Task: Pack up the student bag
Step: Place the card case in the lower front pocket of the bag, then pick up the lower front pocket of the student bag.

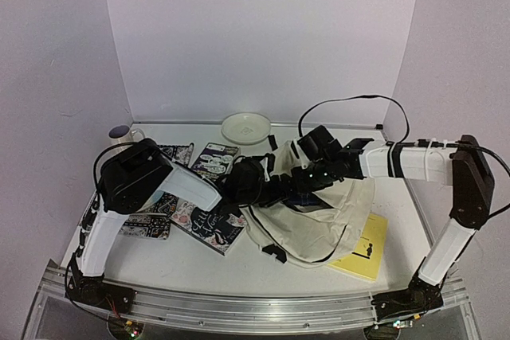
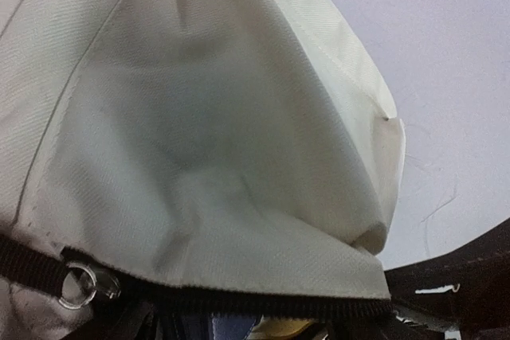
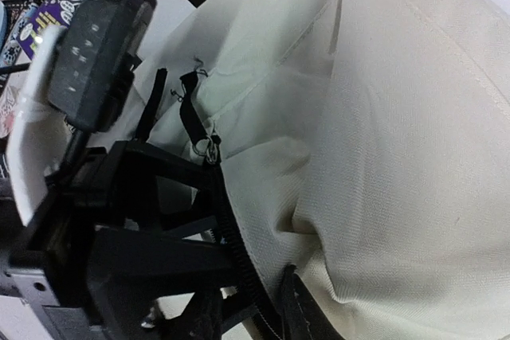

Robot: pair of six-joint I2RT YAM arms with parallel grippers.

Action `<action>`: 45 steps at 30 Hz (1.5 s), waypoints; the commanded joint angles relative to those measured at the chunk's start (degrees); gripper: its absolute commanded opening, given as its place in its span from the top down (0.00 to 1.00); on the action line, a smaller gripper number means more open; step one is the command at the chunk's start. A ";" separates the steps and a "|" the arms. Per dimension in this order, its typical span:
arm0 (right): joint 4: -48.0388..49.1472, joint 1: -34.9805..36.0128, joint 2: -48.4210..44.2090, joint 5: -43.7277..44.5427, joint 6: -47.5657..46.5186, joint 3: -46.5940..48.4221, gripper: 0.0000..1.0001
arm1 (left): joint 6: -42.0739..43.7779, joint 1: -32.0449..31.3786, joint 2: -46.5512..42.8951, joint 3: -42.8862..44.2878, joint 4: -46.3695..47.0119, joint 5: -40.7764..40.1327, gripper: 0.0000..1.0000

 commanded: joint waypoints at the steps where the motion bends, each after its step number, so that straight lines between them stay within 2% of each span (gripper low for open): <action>1: 1.24 0.35 0.63 0.24 0.40 -0.58 0.73 | 6.02 -0.33 -7.68 -4.56 -0.43 -4.62 0.26; 6: 1.12 0.31 -0.52 0.28 0.25 -1.35 0.69 | 8.06 -0.51 -12.27 -8.55 -1.30 -5.85 0.24; 11: 1.24 0.32 -2.12 -1.68 -1.61 -1.26 0.63 | 9.67 -0.43 -17.17 -12.98 -3.76 -8.21 0.31; 17: 1.11 0.31 -2.94 -2.33 -3.34 -1.37 0.54 | 11.80 1.38 -22.47 -16.19 -9.70 -9.00 0.28; 23: 1.02 0.31 -2.78 -0.66 -5.38 -0.44 0.51 | 14.21 4.35 -26.72 -18.77 -15.28 -9.84 0.26; 30: 0.24 -0.11 0.71 1.88 -8.35 4.92 0.49 | 15.89 8.94 -24.30 -15.56 -20.07 -5.64 0.28; 38: -0.24 -0.14 8.02 1.68 -12.29 12.39 0.50 | 20.76 9.41 -16.98 -4.11 -28.83 -1.86 0.30; 45: -0.53 -0.22 15.34 0.89 -13.75 17.78 0.53 | 21.42 9.41 -14.80 -2.05 -32.11 0.82 0.39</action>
